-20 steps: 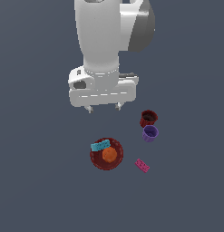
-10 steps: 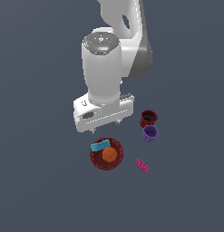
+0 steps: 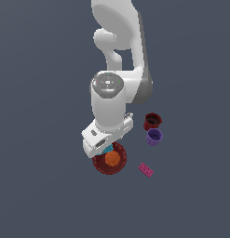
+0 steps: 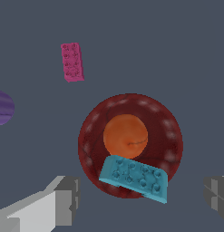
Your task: Pick up a designated object from a clutter of objects.
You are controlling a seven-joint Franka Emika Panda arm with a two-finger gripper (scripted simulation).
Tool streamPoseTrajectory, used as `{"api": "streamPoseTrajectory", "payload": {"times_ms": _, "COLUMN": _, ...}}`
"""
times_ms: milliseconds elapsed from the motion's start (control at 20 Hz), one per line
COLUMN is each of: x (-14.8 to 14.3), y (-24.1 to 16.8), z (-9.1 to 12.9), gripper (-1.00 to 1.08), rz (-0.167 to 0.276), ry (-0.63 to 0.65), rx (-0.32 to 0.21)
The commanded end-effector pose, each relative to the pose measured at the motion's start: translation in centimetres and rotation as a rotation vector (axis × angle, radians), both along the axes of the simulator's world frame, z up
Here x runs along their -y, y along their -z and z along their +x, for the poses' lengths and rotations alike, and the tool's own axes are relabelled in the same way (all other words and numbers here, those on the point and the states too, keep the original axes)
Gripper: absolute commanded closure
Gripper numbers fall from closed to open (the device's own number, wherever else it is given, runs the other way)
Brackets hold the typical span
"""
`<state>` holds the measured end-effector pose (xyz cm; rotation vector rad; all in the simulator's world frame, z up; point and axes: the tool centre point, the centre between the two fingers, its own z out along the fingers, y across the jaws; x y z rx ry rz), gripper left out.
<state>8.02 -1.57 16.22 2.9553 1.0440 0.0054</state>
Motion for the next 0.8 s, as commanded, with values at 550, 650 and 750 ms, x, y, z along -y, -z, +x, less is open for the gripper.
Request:
{"api": "streamPoseTrajectory", "payload": {"times_ms": 550, "x": -0.6, "y": 5.7, "z": 1.2, "gripper": -0.92, "rz": 0.005, "ry": -0.211, "rx": -0.006}}
{"api": "streamPoseTrajectory", "payload": {"times_ms": 650, "x": -0.6, "y": 6.0, "z": 1.2, "gripper": -0.92, "rz": 0.005, "ry": -0.219, "rx": -0.006}}
{"api": "streamPoseTrajectory", "payload": {"times_ms": 750, "x": -0.6, "y": 6.1, "z": 1.2, "gripper": -0.92, "rz": 0.005, "ry": -0.222, "rx": -0.006}}
